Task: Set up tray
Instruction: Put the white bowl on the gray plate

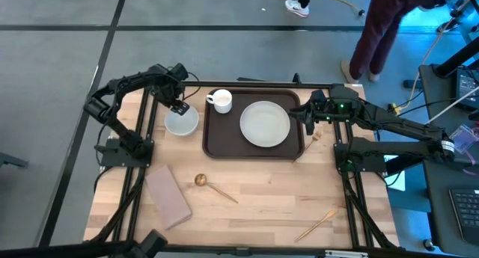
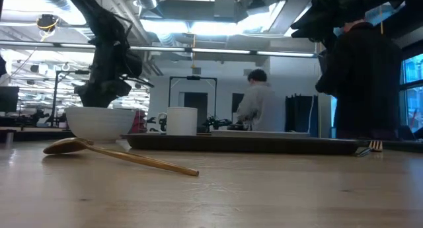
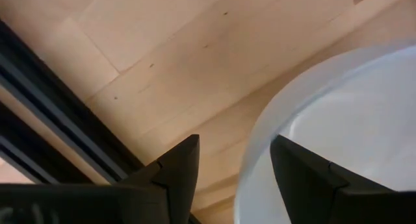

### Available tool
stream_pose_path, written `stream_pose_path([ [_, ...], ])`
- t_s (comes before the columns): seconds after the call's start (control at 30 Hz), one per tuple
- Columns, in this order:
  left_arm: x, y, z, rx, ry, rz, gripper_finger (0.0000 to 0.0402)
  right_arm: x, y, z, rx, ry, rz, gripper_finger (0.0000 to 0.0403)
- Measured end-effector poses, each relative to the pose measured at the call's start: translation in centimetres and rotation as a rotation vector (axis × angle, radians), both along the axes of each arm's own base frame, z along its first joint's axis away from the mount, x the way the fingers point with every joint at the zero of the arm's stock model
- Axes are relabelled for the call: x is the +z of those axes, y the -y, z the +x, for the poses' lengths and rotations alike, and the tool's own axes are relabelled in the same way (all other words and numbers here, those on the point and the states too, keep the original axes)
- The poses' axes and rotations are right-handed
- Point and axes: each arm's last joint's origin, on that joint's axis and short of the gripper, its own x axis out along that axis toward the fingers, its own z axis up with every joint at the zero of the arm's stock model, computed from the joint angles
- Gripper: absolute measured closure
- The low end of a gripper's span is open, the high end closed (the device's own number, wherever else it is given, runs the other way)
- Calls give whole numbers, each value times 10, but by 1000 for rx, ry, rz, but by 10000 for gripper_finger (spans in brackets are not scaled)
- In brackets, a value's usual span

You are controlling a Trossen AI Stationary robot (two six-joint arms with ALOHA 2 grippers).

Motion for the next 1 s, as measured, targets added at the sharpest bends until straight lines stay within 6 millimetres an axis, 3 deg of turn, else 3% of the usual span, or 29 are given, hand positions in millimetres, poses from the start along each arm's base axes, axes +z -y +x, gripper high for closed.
stream_pose_path([
  [0.27, -9, -2, 2, -52, -18, -33, 290, 0, 0, 0, 0, 0, -1, 295],
  [0.5, -5, -1, 1, -82, -7, -29, 383, 0, 0, 0, 1, -2, -3, 295],
  [0.67, 5, 2, -1, -60, 23, 2, 397, 0, 0, 0, 1, -3, -3, 295],
  [0.8, 33, 5, -2, -50, 67, 70, 397, 0, 0, 0, 1, -3, -3, 295],
  [1.0, 105, 10, -2, -1, 314, 255, 397, 0, 0, 0, 1, -4, -3, 295],
])
